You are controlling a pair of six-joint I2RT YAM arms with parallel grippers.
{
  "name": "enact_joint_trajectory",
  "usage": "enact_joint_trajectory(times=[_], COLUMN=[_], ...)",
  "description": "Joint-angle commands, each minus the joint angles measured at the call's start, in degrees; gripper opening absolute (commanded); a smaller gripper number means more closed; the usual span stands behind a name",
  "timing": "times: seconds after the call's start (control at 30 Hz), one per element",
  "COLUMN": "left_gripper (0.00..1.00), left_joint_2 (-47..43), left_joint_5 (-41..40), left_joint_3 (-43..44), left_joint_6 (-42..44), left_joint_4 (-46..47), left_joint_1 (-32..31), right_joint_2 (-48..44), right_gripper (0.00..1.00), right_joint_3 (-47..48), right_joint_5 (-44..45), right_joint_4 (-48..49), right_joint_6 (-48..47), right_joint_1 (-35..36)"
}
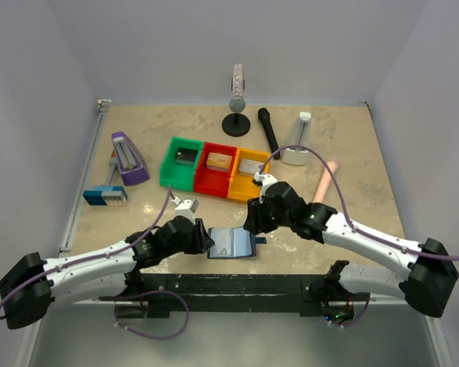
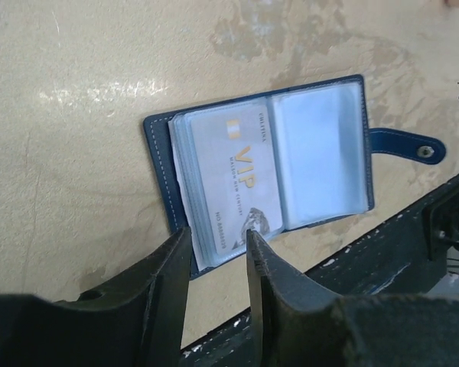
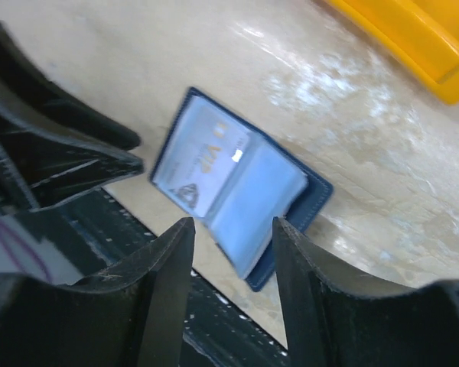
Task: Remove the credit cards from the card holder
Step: Remove the credit card from the card holder.
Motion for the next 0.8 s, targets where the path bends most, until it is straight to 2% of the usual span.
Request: enact_joint_trajectory(times=[0.0, 0.1, 0.23, 0.37, 0.5, 0.77], left_gripper=[0.40, 0.38, 0.35, 0.27, 0.21, 0.16], left_joint_2=[-4.95, -7.24, -7.34, -3.57, 0.48, 2.42], left_joint_5=[-2.12, -0.99, 1.56, 2.10, 1.75, 0.60], left_joint_3=[-0.79, -2.19, -3.51, -2.38, -2.11, -3.95], left_joint_6=[-0.11, 0.07, 0.33, 0.86, 0.60, -0.81], left_joint_4=[-0.91, 2.59, 7.08, 9.73, 10.16, 12.62], left_joint_1=[0.34, 0.34, 0.34, 0.34, 0.34, 0.34], right_joint_2=[-3.05, -0.43, 5.63, 10.04, 12.94, 16.02], right_gripper=[0.51, 0.51, 0.44, 0.43, 0.50, 0.51], right_joint_3=[-0.64, -2.84, -2.84, -7.67, -11.10, -13.39], right_joint_5=[-9.53, -16.66, -19.05, -18.18, -17.47, -16.50], right_joint_4=[12.39, 21.99, 25.25, 33.95, 39.84, 42.92], right_joint_6=[1.02, 4.97, 8.49, 12.80, 14.91, 16.76], right_joint_1=[0.72, 0.63, 0.72, 0.72, 0.72, 0.63])
